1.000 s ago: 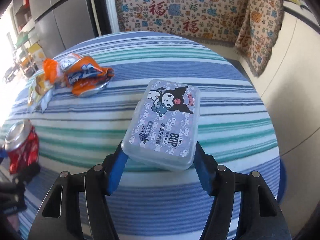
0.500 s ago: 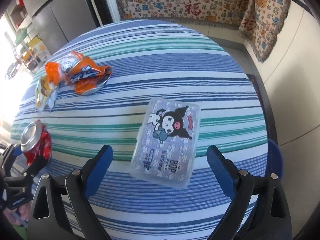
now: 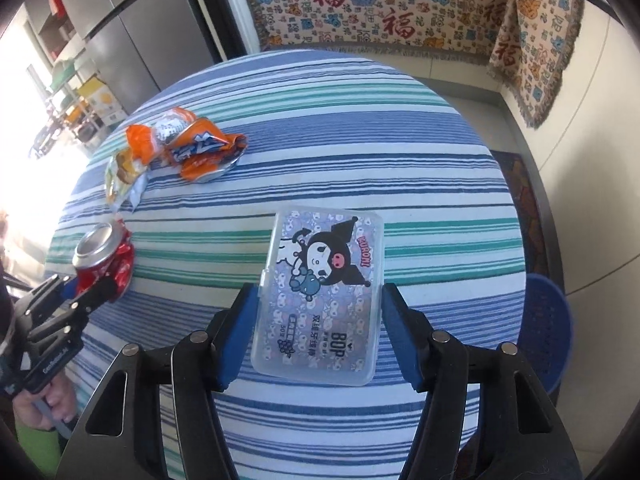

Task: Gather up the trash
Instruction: 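Carry the can and box over the blue wastebasket and open both tools to drop them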

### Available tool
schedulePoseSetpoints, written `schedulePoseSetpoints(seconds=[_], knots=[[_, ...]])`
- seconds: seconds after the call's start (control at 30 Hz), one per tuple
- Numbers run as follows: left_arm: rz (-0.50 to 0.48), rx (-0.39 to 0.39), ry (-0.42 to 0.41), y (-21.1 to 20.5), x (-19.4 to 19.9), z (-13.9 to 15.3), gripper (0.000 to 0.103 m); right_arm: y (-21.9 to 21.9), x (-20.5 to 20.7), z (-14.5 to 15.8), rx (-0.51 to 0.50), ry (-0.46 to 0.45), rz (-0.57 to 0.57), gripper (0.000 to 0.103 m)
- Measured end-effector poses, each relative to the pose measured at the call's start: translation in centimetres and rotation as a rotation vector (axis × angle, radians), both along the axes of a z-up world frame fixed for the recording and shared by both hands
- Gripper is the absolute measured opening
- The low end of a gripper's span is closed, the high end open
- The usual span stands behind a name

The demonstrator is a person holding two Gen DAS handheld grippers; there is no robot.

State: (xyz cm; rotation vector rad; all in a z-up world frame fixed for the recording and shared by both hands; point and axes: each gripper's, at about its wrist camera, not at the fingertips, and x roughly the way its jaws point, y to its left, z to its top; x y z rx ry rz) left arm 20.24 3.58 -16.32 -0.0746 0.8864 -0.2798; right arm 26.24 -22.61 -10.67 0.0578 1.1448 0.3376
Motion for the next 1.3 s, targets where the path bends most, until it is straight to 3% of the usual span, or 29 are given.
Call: schedulePoseSetpoints(seconds=[0.2, 0.47, 0.67, 1.07, 1.3], knots=[[-0.113, -0.098, -0.053, -2.8, -1.4, 2.5, 0.030, -3.8, -1.8, 1.6, 0.065, -0.031, -0.027, 0.064], [-0.209, -0.089, -0.041, -10.1, -0.8, 4.1, 0.030, -12.9, -2.3, 1.7, 0.073, -0.057, -0.162, 0.064], [-0.325, -0.072, -0.038, -19.4, 0.0, 4.5, 0.030, -20.3, -2.6, 0.5, 0.033, -0.059, -0.276, 0.064], [-0.478, -0.063, 0.002, -35.0, 3.5, 2.8, 0.030, -31.2, -2.1, -3.4, 0.033, -0.015, -0.446, 0.064], [-0.503, -0.049, 0.063, -40.9, 5.5, -0.7, 0.030, -34.8, -2.1, -6.2, 0.053, 0.018, -0.511, 0.064]])
